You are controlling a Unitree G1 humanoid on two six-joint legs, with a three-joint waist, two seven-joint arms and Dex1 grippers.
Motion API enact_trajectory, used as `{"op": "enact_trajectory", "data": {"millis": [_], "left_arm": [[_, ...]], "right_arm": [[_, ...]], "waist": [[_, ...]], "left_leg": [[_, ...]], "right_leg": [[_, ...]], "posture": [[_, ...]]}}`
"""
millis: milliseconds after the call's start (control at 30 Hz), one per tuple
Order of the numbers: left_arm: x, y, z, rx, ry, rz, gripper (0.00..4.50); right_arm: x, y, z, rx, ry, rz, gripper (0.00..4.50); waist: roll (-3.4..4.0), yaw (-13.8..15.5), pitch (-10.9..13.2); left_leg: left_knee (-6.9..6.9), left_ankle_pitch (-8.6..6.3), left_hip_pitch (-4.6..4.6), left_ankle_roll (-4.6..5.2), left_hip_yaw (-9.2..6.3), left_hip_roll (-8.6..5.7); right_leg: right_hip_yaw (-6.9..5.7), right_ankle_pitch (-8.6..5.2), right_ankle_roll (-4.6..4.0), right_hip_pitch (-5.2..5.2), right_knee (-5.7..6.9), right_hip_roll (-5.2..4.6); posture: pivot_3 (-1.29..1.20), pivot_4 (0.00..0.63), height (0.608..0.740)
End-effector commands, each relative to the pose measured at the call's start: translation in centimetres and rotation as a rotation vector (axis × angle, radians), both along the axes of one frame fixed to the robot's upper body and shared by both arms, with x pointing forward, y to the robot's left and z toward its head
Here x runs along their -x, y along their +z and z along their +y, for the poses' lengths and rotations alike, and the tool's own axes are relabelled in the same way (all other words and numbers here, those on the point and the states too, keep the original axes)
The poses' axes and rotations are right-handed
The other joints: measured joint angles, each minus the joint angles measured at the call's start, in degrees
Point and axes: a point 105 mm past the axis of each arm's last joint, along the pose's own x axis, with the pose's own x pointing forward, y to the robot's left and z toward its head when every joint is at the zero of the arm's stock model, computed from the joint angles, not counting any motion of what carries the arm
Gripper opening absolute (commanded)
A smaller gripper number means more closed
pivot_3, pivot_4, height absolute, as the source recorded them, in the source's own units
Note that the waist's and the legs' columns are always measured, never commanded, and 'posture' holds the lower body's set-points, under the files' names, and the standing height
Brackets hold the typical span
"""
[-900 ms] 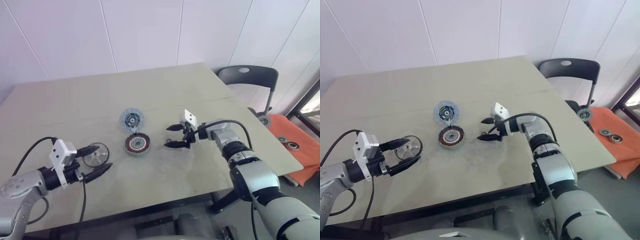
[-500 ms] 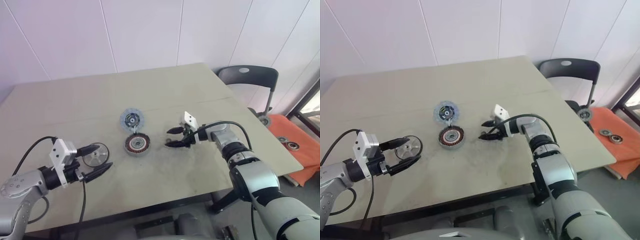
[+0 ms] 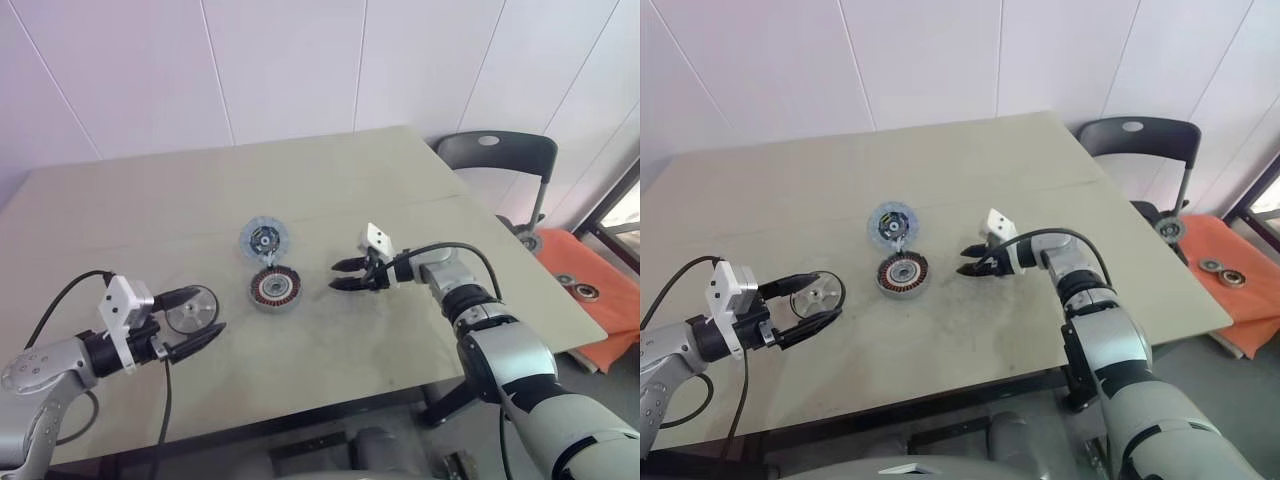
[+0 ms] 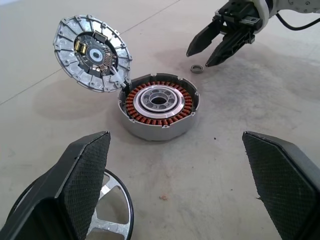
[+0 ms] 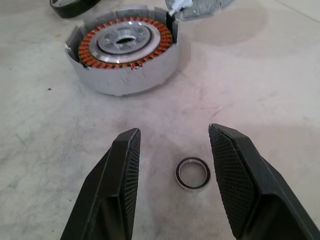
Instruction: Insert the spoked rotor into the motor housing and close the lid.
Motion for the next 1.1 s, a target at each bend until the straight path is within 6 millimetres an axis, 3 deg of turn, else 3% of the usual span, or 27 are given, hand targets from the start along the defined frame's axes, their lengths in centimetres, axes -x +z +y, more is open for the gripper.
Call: {"op": "enact_trajectory", "data": {"millis": [33,267,1100], "left_arm": [[-0.1,0.9,-0.2,0.005,-0.011,-0.033,4.50],[0.0,0.8,-0.2,0.000,-0.014,-0.030,4.50],[-0.1,0.5,-0.5,0.009,-0.022,-0.027,4.50]], "right_arm": [[-0.3,0.1,-0.3,0.013,-0.013,-0.018,2.24],[-0.1,-0.9,-0.5,0.044,-0.031,-0.008,2.24],[-0.8,-0.5,0.2,0.033,-0.069,-0.069,2.24]], "waist": [[0.00,0.0,0.0],[0.00,0.0,0.0],[-0.01,-0.1,0.0]], "left_leg": [[0.00,0.00,0.00,0.00,0.00,0.00],[0.00,0.00,0.01,0.00,0.00,0.00],[-0.04,0.00,0.39,0.00,0.00,-0.05]], "right_leg": [[0.00,0.00,0.00,0.00,0.00,0.00],[0.00,0.00,0.00,0.01,0.00,0.00],[0.09,-0.01,-0.01,0.33,0.00,0.01]], "posture": [[0.00,0.000,0.740],[0.00,0.000,0.740],[0.00,0.000,0.740]]}}
